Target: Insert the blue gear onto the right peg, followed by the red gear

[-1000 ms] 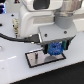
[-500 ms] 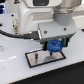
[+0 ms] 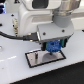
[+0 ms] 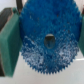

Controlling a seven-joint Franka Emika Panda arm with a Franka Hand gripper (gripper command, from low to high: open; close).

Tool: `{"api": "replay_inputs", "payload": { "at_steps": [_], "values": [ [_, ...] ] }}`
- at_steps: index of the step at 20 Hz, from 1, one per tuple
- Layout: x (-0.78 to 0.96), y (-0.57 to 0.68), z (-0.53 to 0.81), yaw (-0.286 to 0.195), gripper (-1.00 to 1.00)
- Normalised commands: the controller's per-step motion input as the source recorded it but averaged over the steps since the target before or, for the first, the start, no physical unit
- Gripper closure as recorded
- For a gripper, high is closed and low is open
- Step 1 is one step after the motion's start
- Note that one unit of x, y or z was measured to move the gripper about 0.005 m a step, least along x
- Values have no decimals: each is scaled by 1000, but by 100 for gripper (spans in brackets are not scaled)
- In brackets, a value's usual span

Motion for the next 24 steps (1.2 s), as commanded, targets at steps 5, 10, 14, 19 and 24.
{"api": "replay_inputs", "payload": {
  "at_steps": [5, 10, 14, 19, 24],
  "values": [
    [135, -86, 19, 0, 100],
    [250, -46, 338, 0, 100],
    [78, -25, 9, 0, 100],
    [240, -70, -18, 0, 100],
    [208, -82, -17, 0, 100]
  ]
}}
